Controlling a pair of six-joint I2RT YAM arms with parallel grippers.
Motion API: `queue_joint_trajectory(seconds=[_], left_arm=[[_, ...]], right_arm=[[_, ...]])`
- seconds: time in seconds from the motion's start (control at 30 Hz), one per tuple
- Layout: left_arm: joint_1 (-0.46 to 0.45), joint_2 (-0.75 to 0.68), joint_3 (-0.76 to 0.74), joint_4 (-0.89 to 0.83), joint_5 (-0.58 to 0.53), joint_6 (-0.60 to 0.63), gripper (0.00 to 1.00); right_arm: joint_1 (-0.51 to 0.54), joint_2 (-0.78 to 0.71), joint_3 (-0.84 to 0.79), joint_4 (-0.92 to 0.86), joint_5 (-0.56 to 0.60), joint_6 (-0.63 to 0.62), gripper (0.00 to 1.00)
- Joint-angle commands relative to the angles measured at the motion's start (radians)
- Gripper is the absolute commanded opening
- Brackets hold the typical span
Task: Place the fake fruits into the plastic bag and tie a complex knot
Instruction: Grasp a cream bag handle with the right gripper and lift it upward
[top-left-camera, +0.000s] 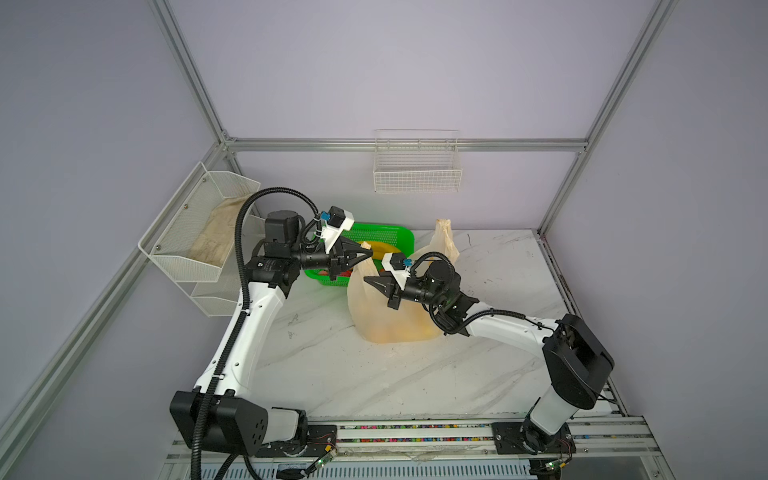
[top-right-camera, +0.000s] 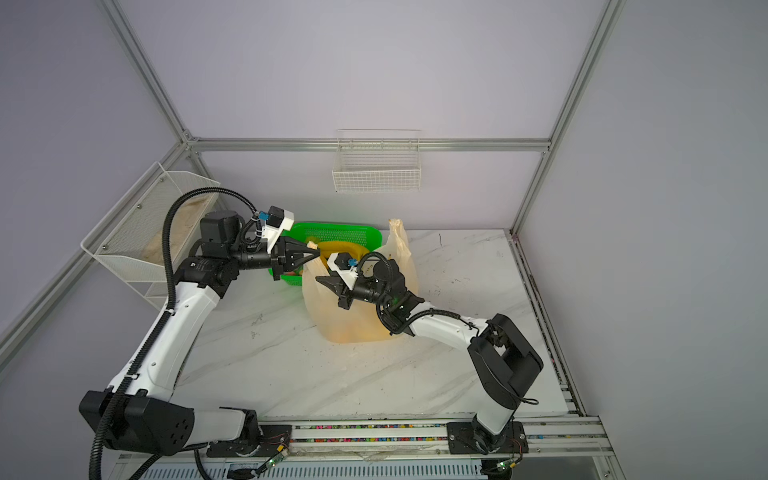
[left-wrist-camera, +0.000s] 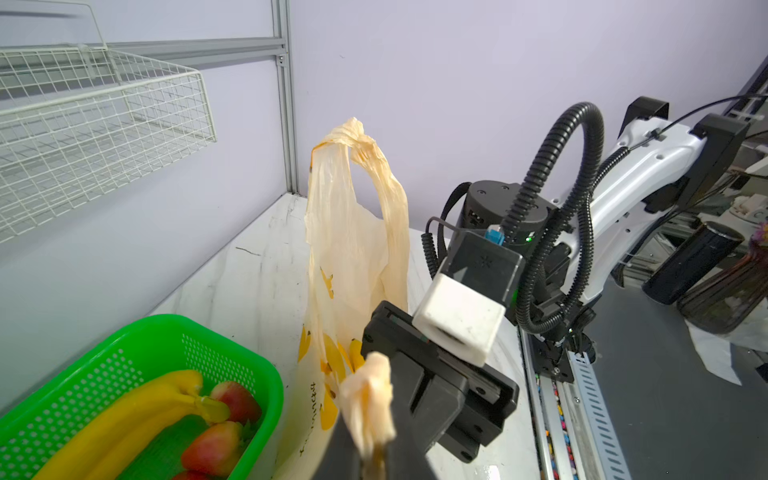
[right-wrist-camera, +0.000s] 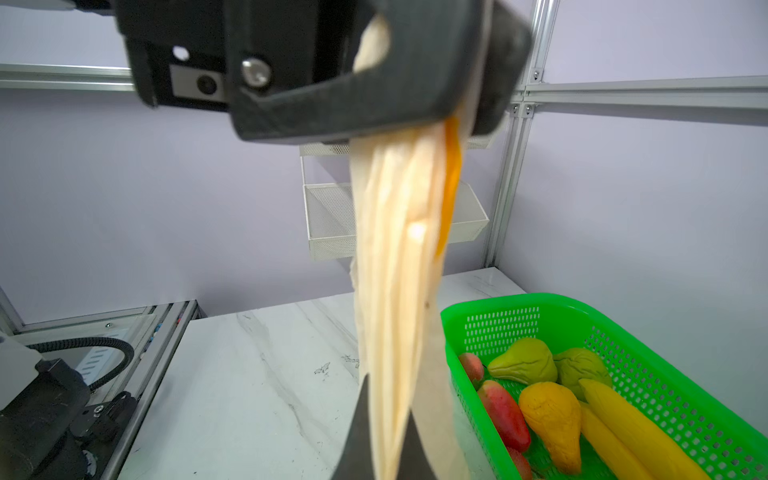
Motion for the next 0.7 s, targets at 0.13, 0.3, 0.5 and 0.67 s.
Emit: queue_joint_trajectory(seconds=[0.13,0.3,0.5,0.67], left_arm=[[-0.077,-0.110,-0.064,0.215,-0.311,-0.394,0.00],[-0.101,-0.164,-0.132,0.231,-0.416,-0.492,0.00],[-0.104,-0.178,-0.150,0.232,-0.420,-0.545,0.00],[-0.104,-0.164,-0.148,0.236,-0.390,-0.597,0.00]], right_arm=[[0.026,-0.084,-0.022,-0.004,0.275,0.045,0.46],[0.121,-0.122,-0.057,0.084,0.521,0.035,0.75],[0.251,-0.065,-0.037,0.190,0.789,0.002,0.84],[0.319,0.049,0.028,0.295,1.013,-0.069,0.84]])
